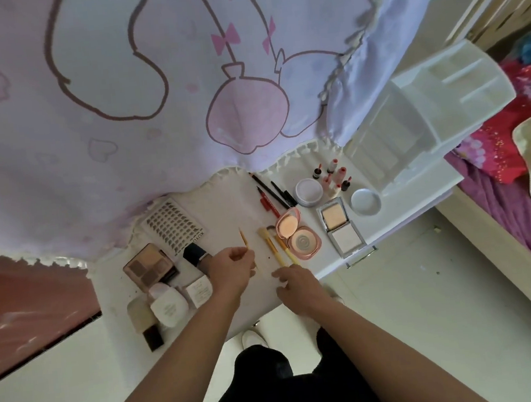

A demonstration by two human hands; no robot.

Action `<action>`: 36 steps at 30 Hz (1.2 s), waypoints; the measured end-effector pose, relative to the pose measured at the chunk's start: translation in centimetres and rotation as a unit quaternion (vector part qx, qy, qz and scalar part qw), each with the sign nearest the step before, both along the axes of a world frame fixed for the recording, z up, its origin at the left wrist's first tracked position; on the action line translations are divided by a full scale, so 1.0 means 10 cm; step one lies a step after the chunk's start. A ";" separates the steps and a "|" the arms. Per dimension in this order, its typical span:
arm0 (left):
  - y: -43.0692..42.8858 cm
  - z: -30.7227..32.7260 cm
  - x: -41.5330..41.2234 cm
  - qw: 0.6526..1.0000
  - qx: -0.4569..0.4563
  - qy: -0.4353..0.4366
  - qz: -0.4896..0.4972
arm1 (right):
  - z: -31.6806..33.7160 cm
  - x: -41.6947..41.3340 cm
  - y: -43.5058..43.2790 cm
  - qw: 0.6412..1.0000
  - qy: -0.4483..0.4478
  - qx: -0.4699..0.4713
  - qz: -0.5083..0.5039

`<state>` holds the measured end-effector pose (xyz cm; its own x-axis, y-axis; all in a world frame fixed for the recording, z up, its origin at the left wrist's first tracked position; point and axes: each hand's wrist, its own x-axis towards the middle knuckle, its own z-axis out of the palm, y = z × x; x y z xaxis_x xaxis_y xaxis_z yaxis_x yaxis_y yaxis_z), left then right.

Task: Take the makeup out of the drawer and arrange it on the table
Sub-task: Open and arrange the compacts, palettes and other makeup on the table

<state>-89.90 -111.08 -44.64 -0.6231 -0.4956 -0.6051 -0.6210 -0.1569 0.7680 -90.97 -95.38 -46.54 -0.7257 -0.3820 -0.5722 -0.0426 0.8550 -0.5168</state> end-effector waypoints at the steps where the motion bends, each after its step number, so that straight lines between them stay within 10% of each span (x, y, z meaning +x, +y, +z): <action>1: 0.06 -0.05 0.04 1.000 0.022 -0.012 0.014 | 0.00 -0.02 0.06 1.000 0.009 -0.003 -0.024; 10: 0.46 -0.42 0.00 0.995 0.022 -0.089 0.048 | -0.15 -0.27 0.65 0.990 -0.003 -0.001 -0.140; 36: 0.59 -0.45 -0.15 0.984 -0.119 -0.133 0.019 | -0.29 -0.61 0.81 1.000 -0.019 0.000 -0.012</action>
<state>-91.44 -105.15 -49.11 -0.4370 -0.6629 -0.6080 -0.8020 -0.0189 0.5971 -97.10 -87.26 -49.46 -0.7117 -0.3654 -0.5999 -0.0024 0.8553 -0.5181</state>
